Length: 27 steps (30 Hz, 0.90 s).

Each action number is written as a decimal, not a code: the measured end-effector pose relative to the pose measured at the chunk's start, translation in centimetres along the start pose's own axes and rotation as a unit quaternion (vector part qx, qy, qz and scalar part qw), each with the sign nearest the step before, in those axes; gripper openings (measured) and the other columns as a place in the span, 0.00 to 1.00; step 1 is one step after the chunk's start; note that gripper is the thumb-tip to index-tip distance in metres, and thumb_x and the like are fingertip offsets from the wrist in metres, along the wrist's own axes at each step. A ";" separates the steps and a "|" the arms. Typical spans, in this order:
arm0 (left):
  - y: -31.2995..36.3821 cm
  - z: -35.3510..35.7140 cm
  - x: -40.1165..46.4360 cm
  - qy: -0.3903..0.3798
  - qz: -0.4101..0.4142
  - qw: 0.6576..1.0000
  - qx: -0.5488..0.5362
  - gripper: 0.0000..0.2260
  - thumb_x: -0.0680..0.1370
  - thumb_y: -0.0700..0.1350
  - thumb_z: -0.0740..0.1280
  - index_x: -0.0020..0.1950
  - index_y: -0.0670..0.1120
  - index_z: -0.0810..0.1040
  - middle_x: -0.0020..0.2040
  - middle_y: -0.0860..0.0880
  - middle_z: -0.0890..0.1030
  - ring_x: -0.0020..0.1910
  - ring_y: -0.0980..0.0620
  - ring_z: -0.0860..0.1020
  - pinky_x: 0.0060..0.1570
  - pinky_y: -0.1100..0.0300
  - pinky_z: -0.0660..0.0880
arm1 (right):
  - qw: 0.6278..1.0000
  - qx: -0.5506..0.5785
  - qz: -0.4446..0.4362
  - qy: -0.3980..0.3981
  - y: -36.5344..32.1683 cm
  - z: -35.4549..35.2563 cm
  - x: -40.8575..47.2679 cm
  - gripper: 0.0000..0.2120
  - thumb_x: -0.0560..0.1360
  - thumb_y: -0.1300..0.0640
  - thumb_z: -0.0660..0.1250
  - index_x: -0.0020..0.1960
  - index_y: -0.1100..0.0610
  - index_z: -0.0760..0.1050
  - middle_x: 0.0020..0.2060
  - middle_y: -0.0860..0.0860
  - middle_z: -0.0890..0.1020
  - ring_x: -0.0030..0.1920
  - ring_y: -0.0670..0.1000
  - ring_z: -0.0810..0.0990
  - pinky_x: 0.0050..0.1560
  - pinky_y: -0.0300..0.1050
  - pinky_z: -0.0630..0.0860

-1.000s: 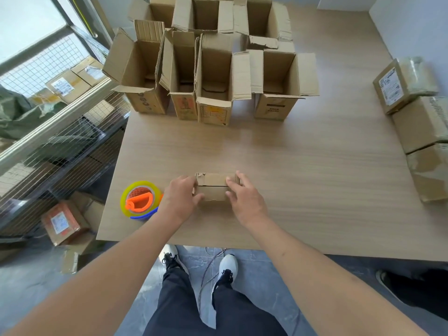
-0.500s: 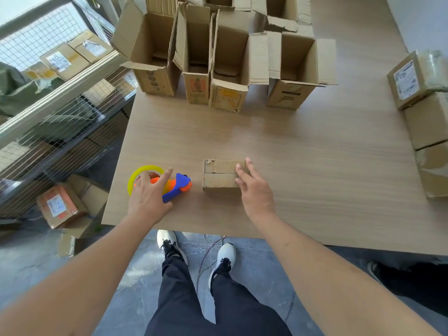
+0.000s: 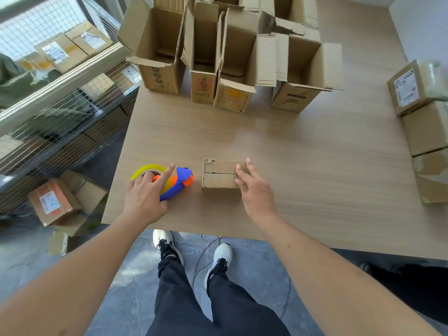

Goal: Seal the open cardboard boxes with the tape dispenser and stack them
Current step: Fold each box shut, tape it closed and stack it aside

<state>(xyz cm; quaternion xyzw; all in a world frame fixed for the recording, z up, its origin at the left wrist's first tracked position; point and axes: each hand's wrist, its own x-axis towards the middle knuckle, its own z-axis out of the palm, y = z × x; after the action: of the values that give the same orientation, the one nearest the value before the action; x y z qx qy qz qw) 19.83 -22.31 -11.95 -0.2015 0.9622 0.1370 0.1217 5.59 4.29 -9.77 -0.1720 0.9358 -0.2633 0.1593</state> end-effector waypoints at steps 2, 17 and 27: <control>0.0 -0.5 -0.2 0.027 -0.018 0.995 -0.095 0.49 0.70 0.51 0.76 0.82 0.66 0.49 0.57 0.46 0.74 0.58 0.40 0.74 0.62 0.42 0.70 | 1.000 0.005 0.000 -0.002 -0.1 0.0 0.0 0.19 0.84 0.54 0.64 0.74 0.46 0.73 0.80 0.43 0.62 0.73 0.49 0.71 0.64 0.47 0.75; 4.1 -6.5 2.0 0.003 0.249 0.968 0.015 0.51 0.69 0.43 0.78 0.81 0.69 0.52 0.63 0.47 0.71 0.62 0.42 0.71 0.58 0.46 0.72 | 0.990 0.119 -0.058 -0.044 0.2 0.7 0.7 0.20 0.81 0.50 0.69 0.72 0.45 0.75 0.78 0.42 0.65 0.74 0.44 0.70 0.63 0.42 0.73; 6.0 -6.2 3.2 -0.038 0.250 0.963 0.098 0.54 0.70 0.41 0.77 0.79 0.73 0.45 0.63 0.45 0.72 0.65 0.39 0.70 0.62 0.44 0.70 | 0.985 0.038 -0.142 -0.089 1.6 -2.7 3.5 0.12 0.82 0.55 0.66 0.63 0.48 0.83 0.70 0.45 0.77 0.66 0.53 0.75 0.61 0.51 0.75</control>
<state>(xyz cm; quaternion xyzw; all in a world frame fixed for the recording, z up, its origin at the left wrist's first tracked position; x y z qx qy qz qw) 13.33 -20.09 -5.78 0.0636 0.9854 0.0753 0.1388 1.03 5.35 -9.24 -0.3197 0.8731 -0.3027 0.2095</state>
